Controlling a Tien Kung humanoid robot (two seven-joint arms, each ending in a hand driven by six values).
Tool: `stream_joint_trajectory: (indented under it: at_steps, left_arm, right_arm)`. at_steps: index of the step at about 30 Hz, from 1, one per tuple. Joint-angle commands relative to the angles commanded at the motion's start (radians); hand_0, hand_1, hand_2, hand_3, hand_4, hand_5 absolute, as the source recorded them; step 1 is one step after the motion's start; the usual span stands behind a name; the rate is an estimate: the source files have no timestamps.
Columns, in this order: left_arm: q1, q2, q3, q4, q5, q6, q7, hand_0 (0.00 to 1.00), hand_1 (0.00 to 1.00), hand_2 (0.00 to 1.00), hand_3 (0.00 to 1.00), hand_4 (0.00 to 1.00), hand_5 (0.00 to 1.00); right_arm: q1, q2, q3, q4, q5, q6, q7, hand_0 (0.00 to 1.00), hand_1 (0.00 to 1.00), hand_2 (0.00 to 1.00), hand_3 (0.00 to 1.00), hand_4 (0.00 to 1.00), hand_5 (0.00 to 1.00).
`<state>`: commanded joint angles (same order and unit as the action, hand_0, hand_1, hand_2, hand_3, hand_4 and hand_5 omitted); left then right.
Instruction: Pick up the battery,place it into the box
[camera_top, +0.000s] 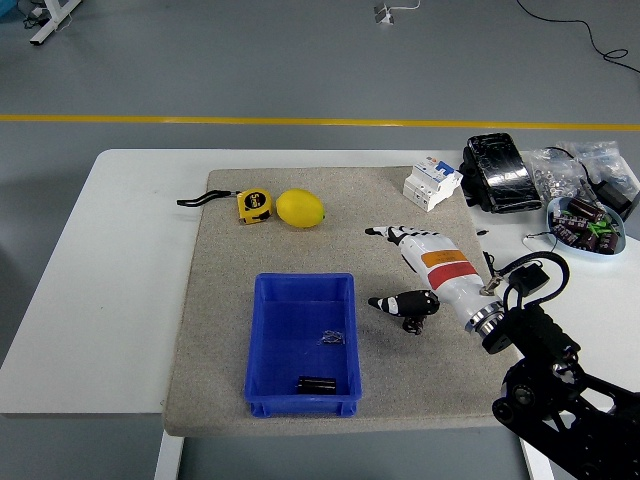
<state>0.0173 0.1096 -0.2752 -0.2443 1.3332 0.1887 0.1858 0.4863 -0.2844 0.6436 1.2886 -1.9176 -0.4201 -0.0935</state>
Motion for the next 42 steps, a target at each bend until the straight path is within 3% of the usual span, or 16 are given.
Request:
stream_joint_trajectory:
  at_steps: [10,24,35,41,42]
  left_arm:
    - [-0.002,0.0,0.005,0.001,-0.005,0.001,-0.005,0.728,0.713,0.754,0.686,0.719,0.664]
    - [-0.003,-0.001,0.0,0.002,-0.003,-0.004,-0.011,0.728,0.711,0.752,0.682,0.719,0.665]
    - [-0.003,0.0,-0.005,0.001,0.007,-0.011,-0.008,0.728,0.711,0.752,0.681,0.72,0.666]
    - [-0.003,0.001,-0.009,0.0,0.013,-0.013,-0.007,0.727,0.71,0.752,0.68,0.72,0.666]
    - [-0.003,0.001,-0.009,0.0,0.014,-0.013,-0.006,0.727,0.71,0.751,0.682,0.72,0.666]
  right_arm:
    - [-0.059,-0.026,0.046,-0.009,-0.006,-0.004,0.015,0.625,0.699,0.785,0.814,0.998,0.204]
    - [-0.074,-0.014,-0.002,-0.115,0.023,-0.051,0.09,0.605,0.683,0.779,0.806,0.995,0.21]
    - [-0.074,-0.008,-0.023,-0.148,0.041,-0.061,0.107,0.602,0.684,0.776,0.803,0.995,0.211]
    - [-0.069,-0.004,-0.046,-0.159,0.058,-0.087,0.117,0.574,0.672,0.772,0.798,0.991,0.21]
    - [-0.067,-0.003,-0.049,-0.164,0.064,-0.09,0.12,0.482,0.614,0.731,0.775,0.96,0.193]
